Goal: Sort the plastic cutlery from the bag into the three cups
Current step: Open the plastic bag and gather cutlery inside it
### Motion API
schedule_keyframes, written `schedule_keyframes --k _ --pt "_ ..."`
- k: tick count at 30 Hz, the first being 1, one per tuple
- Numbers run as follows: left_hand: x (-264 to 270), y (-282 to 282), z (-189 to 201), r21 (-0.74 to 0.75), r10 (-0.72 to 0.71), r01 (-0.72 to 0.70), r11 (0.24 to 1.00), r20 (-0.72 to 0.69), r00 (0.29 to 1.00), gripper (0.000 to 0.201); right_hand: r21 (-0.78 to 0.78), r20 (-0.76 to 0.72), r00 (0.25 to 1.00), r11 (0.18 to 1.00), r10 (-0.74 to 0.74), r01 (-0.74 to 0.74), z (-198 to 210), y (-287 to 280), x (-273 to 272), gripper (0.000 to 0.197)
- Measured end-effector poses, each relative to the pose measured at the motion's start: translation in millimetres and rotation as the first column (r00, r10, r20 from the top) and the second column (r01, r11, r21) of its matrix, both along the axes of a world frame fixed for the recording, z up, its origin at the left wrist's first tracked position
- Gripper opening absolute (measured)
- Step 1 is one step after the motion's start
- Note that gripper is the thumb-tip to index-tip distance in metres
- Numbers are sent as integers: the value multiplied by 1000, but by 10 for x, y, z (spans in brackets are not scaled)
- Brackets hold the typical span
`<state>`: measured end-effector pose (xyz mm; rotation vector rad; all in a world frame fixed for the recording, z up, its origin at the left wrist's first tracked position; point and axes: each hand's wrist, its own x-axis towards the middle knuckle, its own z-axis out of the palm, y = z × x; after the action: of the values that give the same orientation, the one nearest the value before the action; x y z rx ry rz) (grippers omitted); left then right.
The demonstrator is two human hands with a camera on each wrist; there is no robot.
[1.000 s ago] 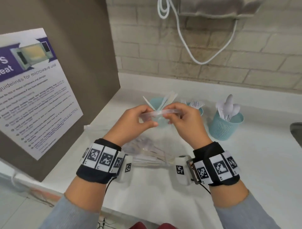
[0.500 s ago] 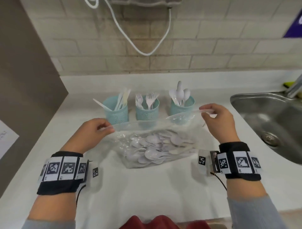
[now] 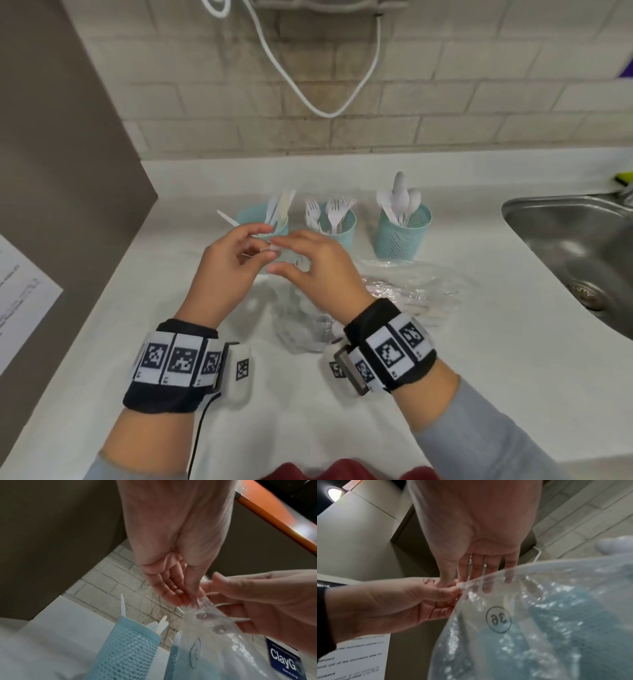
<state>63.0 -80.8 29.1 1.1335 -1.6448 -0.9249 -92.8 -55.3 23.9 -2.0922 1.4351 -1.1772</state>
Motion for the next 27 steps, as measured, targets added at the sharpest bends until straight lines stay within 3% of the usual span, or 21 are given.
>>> schedule_keyframes --k 7,14,18,25,27 --pt "275 -17 -43 24 18 -18 1000 7 1000 34 63 121 985 991 -122 115 2 -108 159 8" --pt "538 -201 -119 12 77 -78 997 79 994 15 136 30 910 904 -413 406 -50 83 -694 3" --pt "601 -276 -158 43 75 -75 996 11 997 16 126 5 815 809 -579 574 -97 282 -1190 3" --pt "584 -337 -183 84 70 -70 994 11 998 18 102 -63 769 762 -636 639 -105 329 -1521 3" --pt "577 -330 -176 89 62 -62 994 12 998 18 8 -119 759 763 -641 646 -104 314 -1538 5"
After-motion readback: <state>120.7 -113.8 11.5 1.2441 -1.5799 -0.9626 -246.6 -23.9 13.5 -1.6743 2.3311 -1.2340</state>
